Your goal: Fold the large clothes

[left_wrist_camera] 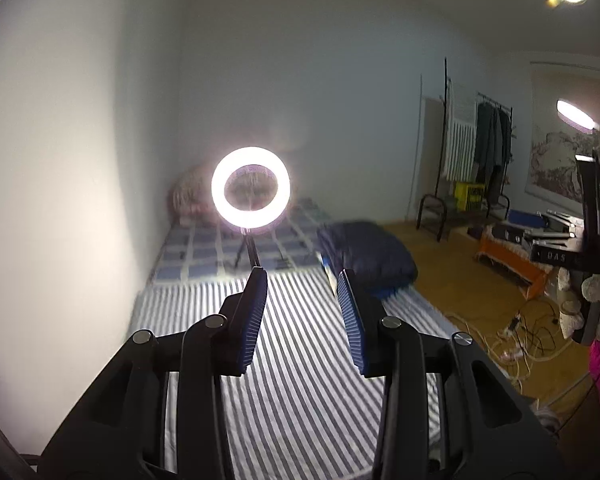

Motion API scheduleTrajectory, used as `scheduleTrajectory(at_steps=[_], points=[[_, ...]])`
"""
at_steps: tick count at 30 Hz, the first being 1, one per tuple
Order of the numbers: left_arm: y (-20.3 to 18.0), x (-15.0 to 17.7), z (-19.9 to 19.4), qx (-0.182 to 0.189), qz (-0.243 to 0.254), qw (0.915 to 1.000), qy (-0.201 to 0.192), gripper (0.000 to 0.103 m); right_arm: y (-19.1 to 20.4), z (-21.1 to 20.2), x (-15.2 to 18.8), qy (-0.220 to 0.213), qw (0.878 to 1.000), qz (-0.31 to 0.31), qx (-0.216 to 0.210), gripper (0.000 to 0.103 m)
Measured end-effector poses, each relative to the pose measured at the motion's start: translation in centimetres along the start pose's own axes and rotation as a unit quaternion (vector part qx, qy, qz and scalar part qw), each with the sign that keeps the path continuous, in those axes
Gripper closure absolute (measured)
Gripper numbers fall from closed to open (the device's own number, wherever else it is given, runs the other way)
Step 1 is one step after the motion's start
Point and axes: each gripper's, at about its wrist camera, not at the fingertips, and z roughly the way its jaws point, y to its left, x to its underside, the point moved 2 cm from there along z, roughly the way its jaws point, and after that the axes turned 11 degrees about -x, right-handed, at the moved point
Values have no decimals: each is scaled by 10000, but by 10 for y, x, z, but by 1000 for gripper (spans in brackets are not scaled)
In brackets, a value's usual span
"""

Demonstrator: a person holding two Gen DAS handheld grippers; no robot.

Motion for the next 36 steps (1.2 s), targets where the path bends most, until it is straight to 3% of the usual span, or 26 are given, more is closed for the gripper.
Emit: scheduleTrajectory(at_steps=[6,12,16,29,36], points=[[-20,58,34,42,-47,9993,362,63,-3,28,49,5,9987,330,378,18],[-37,82,70,6,-110,9987,491,48,-5,59,74,77,9971,564,512,10],[-42,87,89,-64,-131,9989,455,29,-11,74,84,-30,9950,824,566,1],[-71,110,134,-41,169,9974,692,17,-21,122,110,127,9929,794,875,0],[-83,121,141,-57,239,9967,776,2,-32,122,120,50,9904,1077,867,0]])
